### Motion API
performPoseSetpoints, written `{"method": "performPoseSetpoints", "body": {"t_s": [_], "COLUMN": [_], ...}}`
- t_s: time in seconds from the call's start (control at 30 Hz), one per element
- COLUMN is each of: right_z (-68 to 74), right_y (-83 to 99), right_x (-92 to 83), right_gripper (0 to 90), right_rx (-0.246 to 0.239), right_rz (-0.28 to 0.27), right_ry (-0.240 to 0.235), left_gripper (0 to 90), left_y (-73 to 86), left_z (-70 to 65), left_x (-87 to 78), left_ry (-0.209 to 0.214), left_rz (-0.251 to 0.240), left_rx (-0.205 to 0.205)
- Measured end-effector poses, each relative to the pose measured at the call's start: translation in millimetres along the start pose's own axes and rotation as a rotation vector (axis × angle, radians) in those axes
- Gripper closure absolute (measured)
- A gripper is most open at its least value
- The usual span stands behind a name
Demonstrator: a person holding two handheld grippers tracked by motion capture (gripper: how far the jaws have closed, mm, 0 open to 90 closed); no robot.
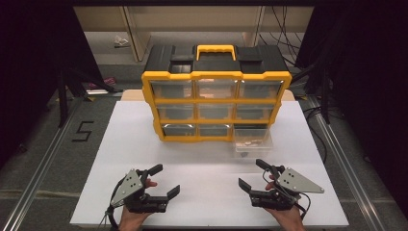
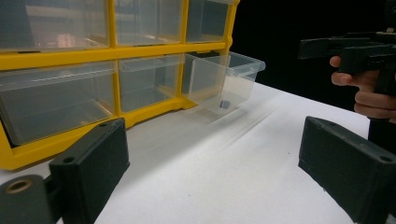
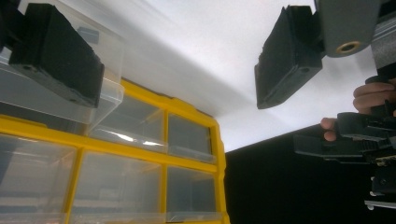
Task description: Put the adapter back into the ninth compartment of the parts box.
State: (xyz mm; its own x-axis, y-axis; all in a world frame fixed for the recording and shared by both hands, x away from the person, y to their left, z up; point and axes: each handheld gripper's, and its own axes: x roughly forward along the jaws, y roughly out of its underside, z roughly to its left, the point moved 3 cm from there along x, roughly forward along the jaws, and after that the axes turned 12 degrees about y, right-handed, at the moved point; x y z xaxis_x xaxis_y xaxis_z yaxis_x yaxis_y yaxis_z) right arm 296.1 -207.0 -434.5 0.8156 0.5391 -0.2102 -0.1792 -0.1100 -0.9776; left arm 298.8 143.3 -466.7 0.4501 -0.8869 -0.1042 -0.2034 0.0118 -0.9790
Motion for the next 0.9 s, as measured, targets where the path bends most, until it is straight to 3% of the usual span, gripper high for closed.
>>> {"method": "performPoseSetpoints", "body": {"t_s": [0.43,0.9], "right_z": [0.8,-0.1], "right_y": [13.8,13.2], "right_x": [-3.1,-1.9], "right_gripper": [16.4,16.5], "right_rx": [0.007,0.005], "right_rz": [0.01,-0.006], "right_ry": [-0.001,0.009], "left_gripper": [8.0,8.0], "left_y": [0.4,0.6], "left_z": [-0.7,-0.6], "left_x": [1.4,1.9], "left_ry": [0.01,0.008], "left_rz": [0.012,0.013], "left_rx": [0.003,0.003]}}
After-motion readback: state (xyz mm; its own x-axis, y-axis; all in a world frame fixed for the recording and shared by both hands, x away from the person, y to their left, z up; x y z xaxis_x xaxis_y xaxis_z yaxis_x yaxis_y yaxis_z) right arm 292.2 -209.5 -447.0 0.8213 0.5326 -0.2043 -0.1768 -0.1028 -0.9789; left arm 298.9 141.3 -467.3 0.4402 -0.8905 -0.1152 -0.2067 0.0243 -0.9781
